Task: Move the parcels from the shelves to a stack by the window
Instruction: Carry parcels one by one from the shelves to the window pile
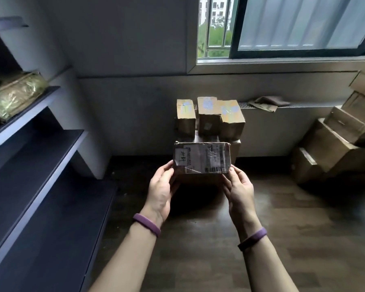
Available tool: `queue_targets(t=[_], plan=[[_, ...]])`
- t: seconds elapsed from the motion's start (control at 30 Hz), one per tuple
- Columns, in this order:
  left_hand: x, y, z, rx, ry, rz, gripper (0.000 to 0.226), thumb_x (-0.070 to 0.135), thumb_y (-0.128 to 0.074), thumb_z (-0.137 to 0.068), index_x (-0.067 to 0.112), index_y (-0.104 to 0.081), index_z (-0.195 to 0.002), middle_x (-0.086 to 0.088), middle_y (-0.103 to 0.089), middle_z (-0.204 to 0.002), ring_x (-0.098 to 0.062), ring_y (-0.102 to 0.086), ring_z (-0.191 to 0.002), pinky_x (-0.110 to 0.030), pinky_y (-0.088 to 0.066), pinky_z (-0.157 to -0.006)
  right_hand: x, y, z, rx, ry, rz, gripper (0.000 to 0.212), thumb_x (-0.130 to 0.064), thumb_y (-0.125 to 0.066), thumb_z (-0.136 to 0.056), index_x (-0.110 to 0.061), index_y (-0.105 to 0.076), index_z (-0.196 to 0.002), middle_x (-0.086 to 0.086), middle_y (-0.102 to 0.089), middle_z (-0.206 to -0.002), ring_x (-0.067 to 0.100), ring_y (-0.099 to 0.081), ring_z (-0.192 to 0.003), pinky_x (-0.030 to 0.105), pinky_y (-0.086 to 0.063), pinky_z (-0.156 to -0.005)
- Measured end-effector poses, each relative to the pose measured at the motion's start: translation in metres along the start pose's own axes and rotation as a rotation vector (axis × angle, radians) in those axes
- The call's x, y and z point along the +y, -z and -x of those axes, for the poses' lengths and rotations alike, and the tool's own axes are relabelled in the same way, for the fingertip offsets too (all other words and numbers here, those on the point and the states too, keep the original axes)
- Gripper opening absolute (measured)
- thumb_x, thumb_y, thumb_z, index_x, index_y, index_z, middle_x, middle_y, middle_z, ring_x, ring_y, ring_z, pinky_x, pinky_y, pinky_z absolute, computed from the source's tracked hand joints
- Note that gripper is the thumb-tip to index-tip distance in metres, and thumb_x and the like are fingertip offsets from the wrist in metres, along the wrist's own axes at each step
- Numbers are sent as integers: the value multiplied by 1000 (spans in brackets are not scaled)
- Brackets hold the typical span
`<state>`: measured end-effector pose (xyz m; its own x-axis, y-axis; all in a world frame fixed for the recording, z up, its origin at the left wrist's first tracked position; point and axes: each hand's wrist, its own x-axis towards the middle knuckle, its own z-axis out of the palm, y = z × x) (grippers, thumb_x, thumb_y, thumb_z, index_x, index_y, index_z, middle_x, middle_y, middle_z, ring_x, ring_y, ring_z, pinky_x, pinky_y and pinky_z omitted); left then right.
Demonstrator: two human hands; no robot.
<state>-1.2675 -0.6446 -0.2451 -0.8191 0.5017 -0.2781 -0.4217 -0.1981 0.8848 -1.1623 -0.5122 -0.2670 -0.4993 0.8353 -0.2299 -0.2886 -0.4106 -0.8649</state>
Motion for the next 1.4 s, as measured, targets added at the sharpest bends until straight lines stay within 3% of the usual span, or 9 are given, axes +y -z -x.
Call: queue_targets(t=[0.17, 0.3, 0.37, 0.53, 0.63, 0.8, 1.07, 1.27, 1.4], plan=[[3, -22, -54, 2, 13, 5, 30, 10, -42, -103, 17, -62, -124, 3, -76, -102, -2, -71, -90, -22, -52, -76, 0, -9, -58, 14, -13, -9, 14, -15, -51, -103, -18, -64, -106, 6, -72, -101, 9, -70, -86, 14, -56, -66], [1, -36, -115, -10, 50, 37, 29, 9, -42, -103, 16, -62, -123, 2, -77, -99, -5, -72, -88, -17, -56, -66, 6, -21, -111, 41, -7, 2, 14, -13, -51, -103, -17, -64, -104, 4, -71, -97, 10, -69, -84, 14, -56, -67], [0, -43, -149, -29, 69, 39, 29, 10, -42, -103, 16, -62, -123, 0, -77, -102, -7, -73, -90, -19, -57, -69, 10, -28, -142, 63, 8, 22, 14, -12, -50, -103, -15, -63, -107, 4, -71, -97, 12, -68, -87, 14, -56, -69], [1, -60, -245, -38, 150, 40, 27, 11, -44, -102, 15, -64, -119, -8, -74, -110, -18, -70, -102, -36, -53, -96, 16, -51, -219, 130, -2, 64, 15, -12, -50, -103, -18, -63, -101, -4, -75, -86, 4, -72, -77, 15, -56, -65], [5, -69, -300, -40, 192, 34, 26, 11, -42, -103, 15, -65, -116, -5, -76, -103, -16, -72, -96, -35, -54, -93, 18, -67, -266, 158, -25, 85, 15, -12, -50, -103, -17, -63, -102, -7, -77, -81, 4, -73, -75, 15, -55, -60], [3, -74, -370, -21, 258, -10, 25, 13, -43, -103, 17, -65, -115, -2, -77, -101, -17, -70, -101, -37, -52, -96, 34, -84, -327, 191, -75, 142, 12, -17, -54, -102, -18, -65, -105, 2, -74, -99, 11, -70, -91, 16, -53, -66], [-31, -82, -444, 60, 422, -12, 24, 12, -44, -102, 14, -64, -114, 0, -78, -92, -16, -72, -94, -31, -54, -82, 69, -76, -405, 230, -234, 189, 18, -17, -54, -102, -13, -65, -115, 6, -74, -104, 17, -69, -97, 16, -52, -63], [-54, -119, -500, 99, 441, -70, 23, 16, -44, -102, 20, -66, -108, 6, -77, -94, -11, -68, -97, -28, -50, -77, 79, -59, -492, 168, -336, 290, 23, -24, -57, -101, -16, -63, -121, 6, -73, -113, 18, -67, -107, 23, -52, -78], [-82, -142, -538, 159, 501, -132, 24, 19, -44, -102, 26, -67, -105, 11, -75, -97, -7, -62, -98, -33, -44, -95, 92, -40, -546, 162, -428, 386, 20, -21, -56, -101, -15, -64, -117, 5, -71, -111, 18, -65, -106, 30, -54, -86]])
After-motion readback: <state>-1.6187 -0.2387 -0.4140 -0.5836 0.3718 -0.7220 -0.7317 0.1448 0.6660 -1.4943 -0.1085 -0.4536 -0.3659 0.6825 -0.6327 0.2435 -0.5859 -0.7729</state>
